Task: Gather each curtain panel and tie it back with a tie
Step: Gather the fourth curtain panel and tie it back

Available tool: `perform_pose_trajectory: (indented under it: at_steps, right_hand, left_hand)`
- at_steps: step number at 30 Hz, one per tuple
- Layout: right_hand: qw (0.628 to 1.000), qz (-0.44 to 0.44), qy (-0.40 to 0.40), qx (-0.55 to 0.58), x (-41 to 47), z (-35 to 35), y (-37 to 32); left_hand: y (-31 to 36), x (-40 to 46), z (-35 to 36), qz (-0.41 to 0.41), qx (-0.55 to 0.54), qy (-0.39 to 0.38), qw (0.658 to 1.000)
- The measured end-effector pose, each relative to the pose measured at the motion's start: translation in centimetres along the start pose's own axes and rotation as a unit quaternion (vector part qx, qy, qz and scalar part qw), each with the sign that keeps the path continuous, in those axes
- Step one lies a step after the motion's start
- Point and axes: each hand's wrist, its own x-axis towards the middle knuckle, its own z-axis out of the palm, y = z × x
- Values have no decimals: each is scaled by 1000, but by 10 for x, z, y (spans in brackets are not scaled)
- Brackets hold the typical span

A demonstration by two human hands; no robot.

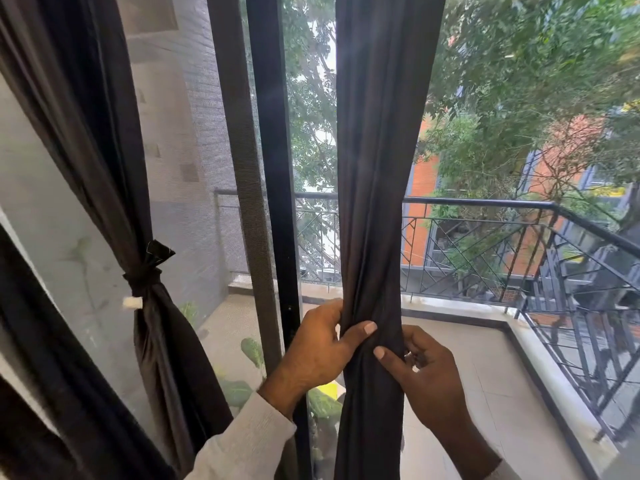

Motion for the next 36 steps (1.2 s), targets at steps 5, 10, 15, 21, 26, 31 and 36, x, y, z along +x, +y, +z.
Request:
perform_pose_trajectory:
  at_steps: [5, 10, 15, 21, 26, 31, 36]
  right_hand:
    - [1000, 22, -12, -6, 12, -7, 7]
    - [999, 23, -39, -12, 21, -4, 8]
    - [999, 20, -34, -1, 18, 1, 9]
    - [1000, 21, 0, -3, 10, 9, -2]
    - [1000, 2, -12, -11, 5, 15, -15]
    - [993, -45, 69, -90, -4, 21, -14]
    - [986, -73, 83, -126, -10, 16, -13]
  left_hand:
    - [0, -5, 2, 5, -68, -25, 997]
    - [2, -7, 0, 28, 80, 86, 993]
    - [3, -5, -26, -32, -47, -60, 997]
    - [6, -14, -40, -33, -49, -92, 994]
    - [1, -15, -23, 4, 38, -10, 999]
    - [4, -19, -3, -23, -2, 33, 999]
    - [7, -14, 1, 2, 15, 52, 999]
